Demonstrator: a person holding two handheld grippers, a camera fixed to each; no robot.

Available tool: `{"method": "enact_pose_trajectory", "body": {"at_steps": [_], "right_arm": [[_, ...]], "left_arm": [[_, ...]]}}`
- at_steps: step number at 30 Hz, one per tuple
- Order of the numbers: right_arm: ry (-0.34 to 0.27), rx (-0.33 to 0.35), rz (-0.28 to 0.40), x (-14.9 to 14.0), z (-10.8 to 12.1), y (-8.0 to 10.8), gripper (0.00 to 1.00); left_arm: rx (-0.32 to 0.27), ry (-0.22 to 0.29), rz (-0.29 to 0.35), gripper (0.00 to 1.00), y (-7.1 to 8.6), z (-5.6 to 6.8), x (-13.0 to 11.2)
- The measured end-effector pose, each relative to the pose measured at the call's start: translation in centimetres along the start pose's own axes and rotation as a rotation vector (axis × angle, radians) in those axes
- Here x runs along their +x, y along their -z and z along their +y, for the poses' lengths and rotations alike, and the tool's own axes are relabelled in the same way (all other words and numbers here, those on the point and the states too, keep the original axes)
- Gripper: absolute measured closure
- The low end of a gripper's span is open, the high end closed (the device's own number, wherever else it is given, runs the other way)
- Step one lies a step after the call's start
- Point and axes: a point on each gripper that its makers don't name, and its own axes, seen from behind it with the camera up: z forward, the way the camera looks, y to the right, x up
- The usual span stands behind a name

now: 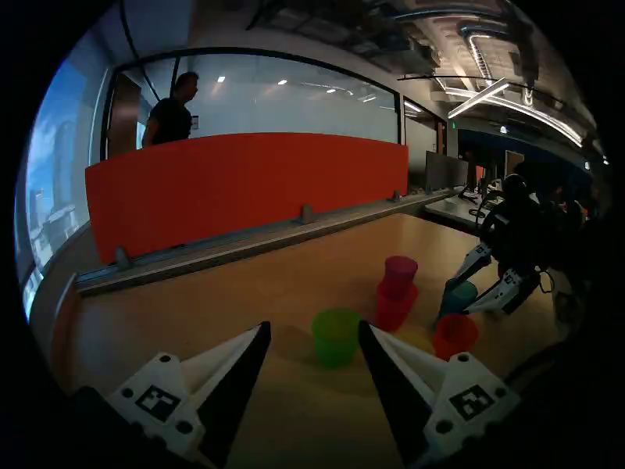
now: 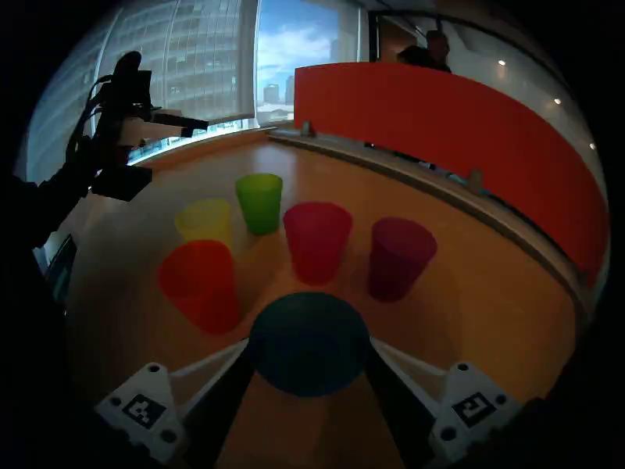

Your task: Pour water

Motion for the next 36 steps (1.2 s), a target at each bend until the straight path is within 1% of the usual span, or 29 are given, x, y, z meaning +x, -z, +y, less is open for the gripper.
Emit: {"method": "enact_pose_trajectory", "body": {"at_steps": [9, 15, 21, 27, 30, 36], "right_arm": [[-0.01, -0.001, 0.015, 0.2, 0.0, 0.6, 0.09], [-0.014, 0.004, 0.042, 1.2, -0.2, 1.4, 0.09], [-0.02, 0.002, 0.08, 2.5, -0.1, 2.2, 0.09], [-0.025, -0.005, 0.115, 3.6, 0.2, 2.9, 0.09], [-0.029, -0.007, 0.124, 3.8, 0.4, 3.2, 0.09], [-0.04, -0.009, 0.132, 3.8, 0.7, 3.5, 0.09]], "left_arm": [[-0.022, -0.009, -0.041, 0.18, -1.4, -0.1, -1.4], [-0.04, -0.01, -0.083, 0.18, -2.7, -0.1, -2.7], [-0.074, -0.029, -0.14, 0.18, -4.1, 0.6, -3.9], [-0.105, -0.061, -0.207, 0.18, -5.5, 1.3, -5.4], [-0.118, -0.083, -0.234, 0.18, -6.2, 1.6, -5.9], [-0.159, -0.102, -0.269, 0.18, -7.5, 2.7, -6.4]]}}
